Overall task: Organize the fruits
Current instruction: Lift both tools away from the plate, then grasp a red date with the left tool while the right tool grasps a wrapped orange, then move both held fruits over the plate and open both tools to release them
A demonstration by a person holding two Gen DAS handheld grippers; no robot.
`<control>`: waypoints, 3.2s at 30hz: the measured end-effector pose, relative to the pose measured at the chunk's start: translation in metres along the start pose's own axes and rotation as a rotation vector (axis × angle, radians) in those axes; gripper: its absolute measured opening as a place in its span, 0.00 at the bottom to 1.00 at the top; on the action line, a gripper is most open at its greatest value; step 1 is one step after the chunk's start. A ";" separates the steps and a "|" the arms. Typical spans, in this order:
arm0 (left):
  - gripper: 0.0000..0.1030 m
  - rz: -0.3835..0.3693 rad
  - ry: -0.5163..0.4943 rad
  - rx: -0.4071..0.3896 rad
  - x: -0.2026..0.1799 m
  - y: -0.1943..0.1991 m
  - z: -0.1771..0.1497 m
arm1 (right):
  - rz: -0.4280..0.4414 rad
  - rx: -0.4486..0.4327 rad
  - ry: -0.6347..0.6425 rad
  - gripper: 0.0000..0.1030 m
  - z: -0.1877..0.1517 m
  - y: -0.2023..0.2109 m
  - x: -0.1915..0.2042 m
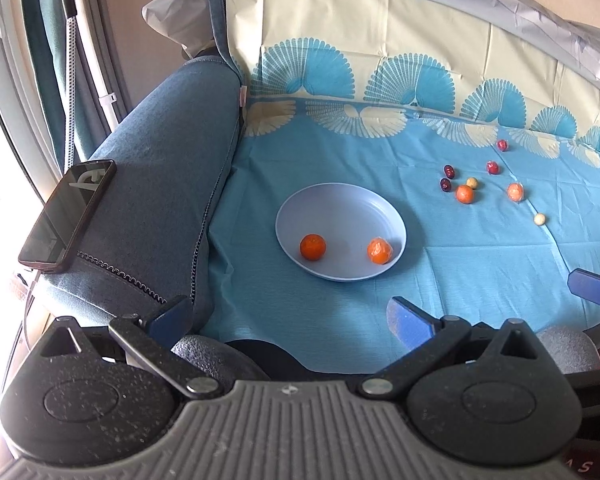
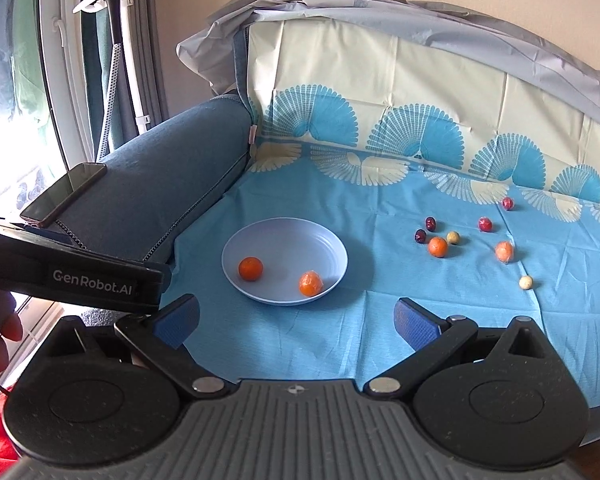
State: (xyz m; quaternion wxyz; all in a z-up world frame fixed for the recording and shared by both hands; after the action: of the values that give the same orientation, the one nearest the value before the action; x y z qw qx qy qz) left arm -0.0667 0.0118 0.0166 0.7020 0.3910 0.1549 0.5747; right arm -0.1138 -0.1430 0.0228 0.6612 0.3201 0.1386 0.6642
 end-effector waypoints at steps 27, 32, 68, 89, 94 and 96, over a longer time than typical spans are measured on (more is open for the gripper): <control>1.00 -0.078 -0.033 0.058 -0.066 -0.103 0.117 | -0.180 -0.100 -0.231 0.99 0.042 -0.063 -0.127; 1.00 -0.133 -0.044 0.088 -0.104 -0.169 0.171 | -0.254 -0.126 -0.281 0.99 0.073 -0.102 -0.187; 0.22 -0.297 0.009 0.311 -0.208 -0.401 0.253 | -0.384 0.060 -0.328 0.37 0.106 -0.350 -0.357; 0.22 -0.208 0.006 0.114 -0.073 -0.160 0.163 | -0.093 -0.059 -0.197 0.37 0.094 -0.150 -0.169; 0.22 -0.195 0.023 0.118 -0.031 -0.108 0.112 | -0.004 0.007 -0.141 0.38 0.064 -0.105 -0.106; 0.22 -0.183 0.030 0.111 -0.019 -0.090 0.093 | 0.021 0.030 -0.116 0.38 0.052 -0.090 -0.085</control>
State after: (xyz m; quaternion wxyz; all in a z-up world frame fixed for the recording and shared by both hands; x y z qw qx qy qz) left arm 0.0516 -0.0431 0.0075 0.7265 0.4048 0.2319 0.5045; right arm -0.0175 -0.2295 -0.0126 0.6561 0.3694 0.1067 0.6494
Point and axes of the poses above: each gripper's, at about its wrist camera, not at the fingertips, and y roughly against the way its jaws point, x to its left, z to its top, the point moved 2 cm from there along -y, roughly the way its jaws point, and after that the axes turned 13 degrees about -y, right-handed, at the moved point
